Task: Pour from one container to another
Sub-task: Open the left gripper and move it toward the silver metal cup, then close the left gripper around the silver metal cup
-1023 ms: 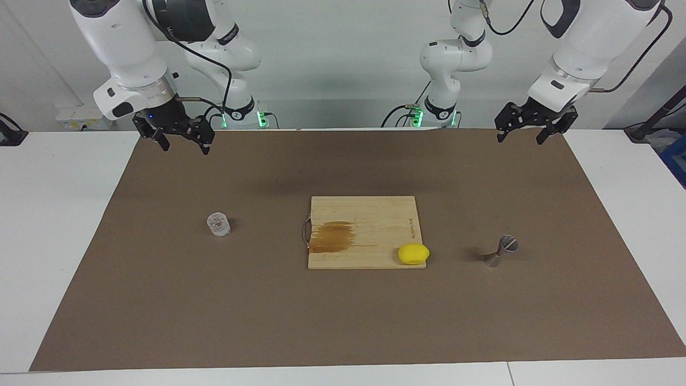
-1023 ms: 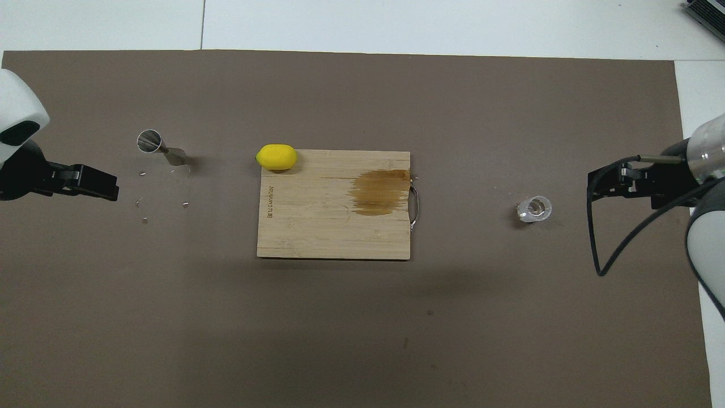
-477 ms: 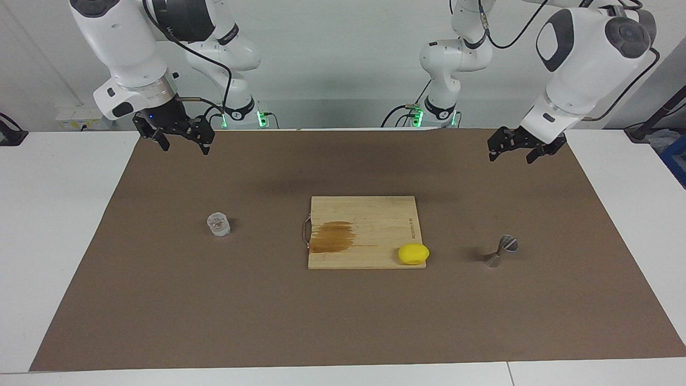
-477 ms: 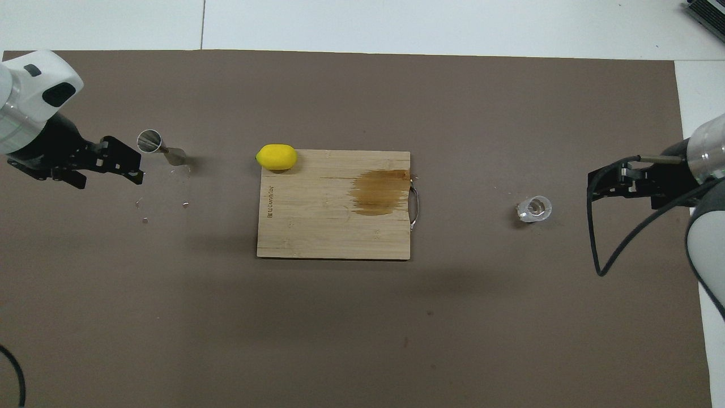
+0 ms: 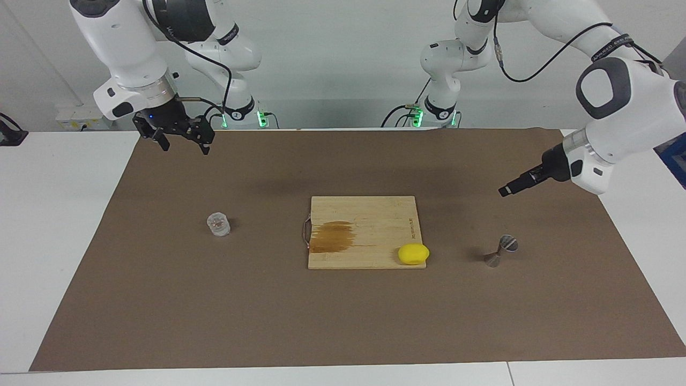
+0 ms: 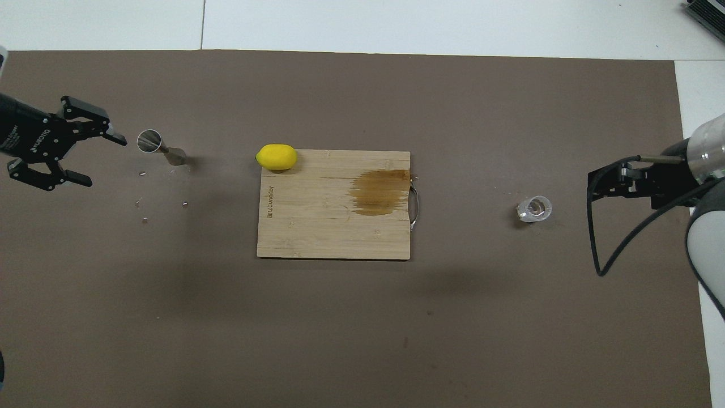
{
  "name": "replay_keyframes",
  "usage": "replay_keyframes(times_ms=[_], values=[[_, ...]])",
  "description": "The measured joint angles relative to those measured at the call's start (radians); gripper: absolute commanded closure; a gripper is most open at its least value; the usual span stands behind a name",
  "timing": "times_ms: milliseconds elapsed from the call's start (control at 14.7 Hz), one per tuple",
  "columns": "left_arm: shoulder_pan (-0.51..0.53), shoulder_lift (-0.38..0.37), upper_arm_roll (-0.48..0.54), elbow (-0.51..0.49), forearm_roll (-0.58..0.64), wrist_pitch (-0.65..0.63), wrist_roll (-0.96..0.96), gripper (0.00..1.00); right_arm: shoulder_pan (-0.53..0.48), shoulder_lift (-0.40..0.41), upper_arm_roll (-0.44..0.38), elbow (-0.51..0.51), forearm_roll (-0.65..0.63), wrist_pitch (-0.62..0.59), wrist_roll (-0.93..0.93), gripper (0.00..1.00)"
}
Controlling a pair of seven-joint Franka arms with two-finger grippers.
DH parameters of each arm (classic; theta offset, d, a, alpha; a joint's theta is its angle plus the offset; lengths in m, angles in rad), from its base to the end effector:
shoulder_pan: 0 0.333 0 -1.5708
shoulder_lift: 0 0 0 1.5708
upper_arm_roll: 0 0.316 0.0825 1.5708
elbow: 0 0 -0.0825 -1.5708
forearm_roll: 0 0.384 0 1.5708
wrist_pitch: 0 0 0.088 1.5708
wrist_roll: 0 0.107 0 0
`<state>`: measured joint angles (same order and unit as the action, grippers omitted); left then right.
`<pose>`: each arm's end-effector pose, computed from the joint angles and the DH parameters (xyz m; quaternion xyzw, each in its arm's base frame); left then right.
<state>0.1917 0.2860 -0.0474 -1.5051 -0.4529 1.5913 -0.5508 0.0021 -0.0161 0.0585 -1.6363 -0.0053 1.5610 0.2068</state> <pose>0.6280 0.0482 0.4983 0.9009 0.3553 -0.1413 0.2052 0.5455 0.0328 0.6017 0.9969 -0.0730 -0.0289 0.0070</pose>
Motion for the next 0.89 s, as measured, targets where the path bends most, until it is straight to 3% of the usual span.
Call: replay_keyframes(times_ms=[409, 614, 886], values=[[0.13, -0.074, 0.001, -0.324, -0.275, 0.284, -0.391, 0.0, 0.0, 0.0, 0.0, 0.0, 0.0, 0.0, 0.0, 0.0], [0.128, -0.075, -0.005, -0.404, -0.365, 0.394, -0.566, 0.0, 0.0, 0.0, 0.0, 0.0, 0.0, 0.0, 0.0, 0.0], [0.105, -0.075, -0.015, -0.451, -0.451, 0.476, -0.657, 0.0, 0.0, 0.0, 0.0, 0.0, 0.0, 0.0, 0.0, 0.0]])
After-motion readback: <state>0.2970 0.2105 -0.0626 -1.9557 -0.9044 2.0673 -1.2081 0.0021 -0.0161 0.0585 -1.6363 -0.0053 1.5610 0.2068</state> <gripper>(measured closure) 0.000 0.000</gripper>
